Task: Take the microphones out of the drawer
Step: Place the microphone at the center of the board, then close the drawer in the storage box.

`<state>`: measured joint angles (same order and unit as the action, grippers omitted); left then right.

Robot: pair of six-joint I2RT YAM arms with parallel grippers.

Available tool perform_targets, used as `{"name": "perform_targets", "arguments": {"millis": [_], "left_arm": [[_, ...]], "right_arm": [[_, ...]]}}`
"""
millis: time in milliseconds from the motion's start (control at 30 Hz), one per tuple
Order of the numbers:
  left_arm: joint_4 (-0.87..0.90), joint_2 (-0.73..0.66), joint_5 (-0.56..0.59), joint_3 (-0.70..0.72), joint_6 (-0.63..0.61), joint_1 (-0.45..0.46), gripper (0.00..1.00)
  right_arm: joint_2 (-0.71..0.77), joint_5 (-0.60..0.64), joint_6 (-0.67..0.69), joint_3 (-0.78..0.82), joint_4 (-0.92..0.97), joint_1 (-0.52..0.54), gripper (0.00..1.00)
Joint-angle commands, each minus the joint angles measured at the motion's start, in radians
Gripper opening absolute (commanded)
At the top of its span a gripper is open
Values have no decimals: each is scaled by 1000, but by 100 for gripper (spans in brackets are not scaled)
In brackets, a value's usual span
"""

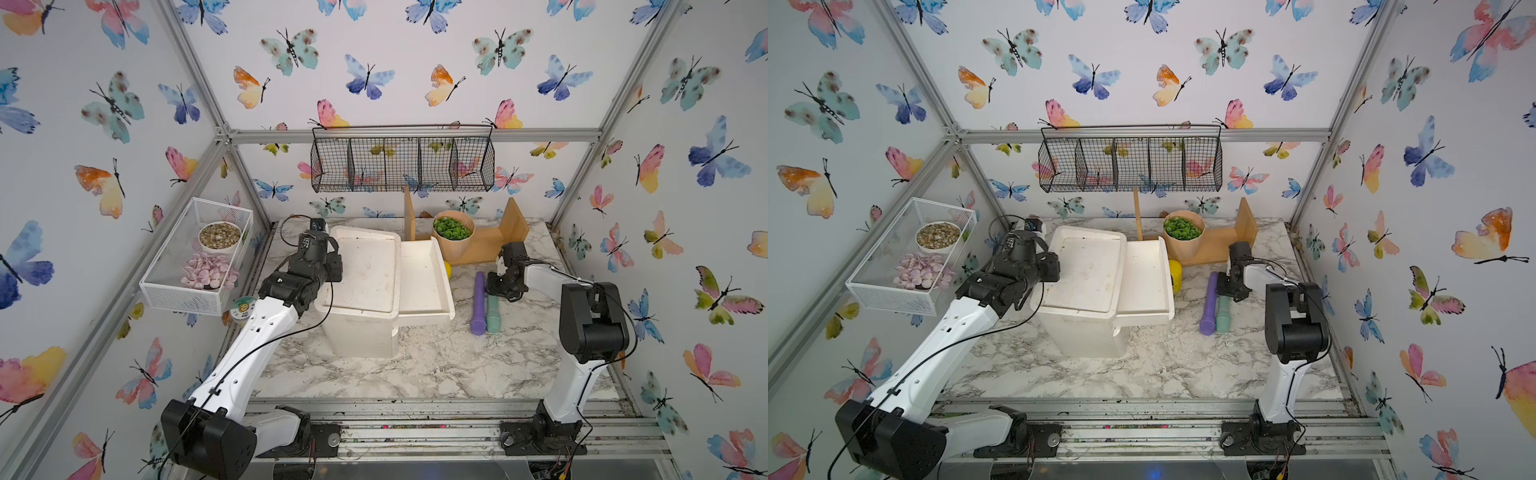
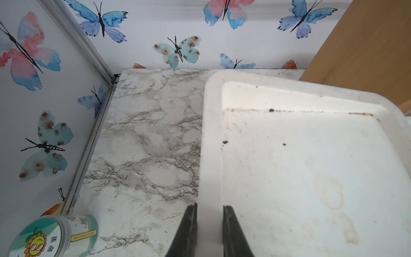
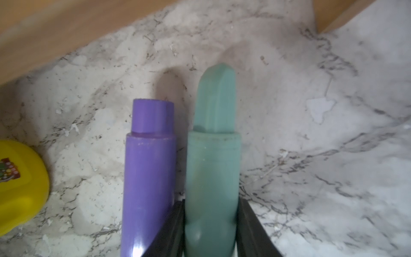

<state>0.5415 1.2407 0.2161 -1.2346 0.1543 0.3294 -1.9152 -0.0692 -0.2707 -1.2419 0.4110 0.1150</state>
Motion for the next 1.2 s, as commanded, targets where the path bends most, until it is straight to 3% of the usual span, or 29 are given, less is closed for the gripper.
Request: {"name": "perform_targets", "arguments": {"millis": [0, 200, 467, 700, 833, 900, 1167], "left_arm": [[14, -14, -6, 9, 33, 15, 0], [12, -16, 0, 9, 31, 16, 0], [15, -14, 9, 11, 25, 16, 0], [17, -20, 13, 16, 30, 16, 0], [18, -20, 8, 17, 33, 15, 0], [20, -19, 5, 15, 34, 16, 0], [24, -21, 9, 13, 34, 15, 0]], "right_arm": [[-19, -19, -18, -19, 43, -7, 43], [33, -9, -16, -56, 86, -9, 54], [174, -34, -6, -125, 154, -9, 54], [330, -415, -53, -25, -27, -9, 36], [341, -597, -95, 5, -103, -9, 10], [328, -660, -102, 6, -111, -9, 2], [319, -904, -172, 84, -225, -9, 2]]}}
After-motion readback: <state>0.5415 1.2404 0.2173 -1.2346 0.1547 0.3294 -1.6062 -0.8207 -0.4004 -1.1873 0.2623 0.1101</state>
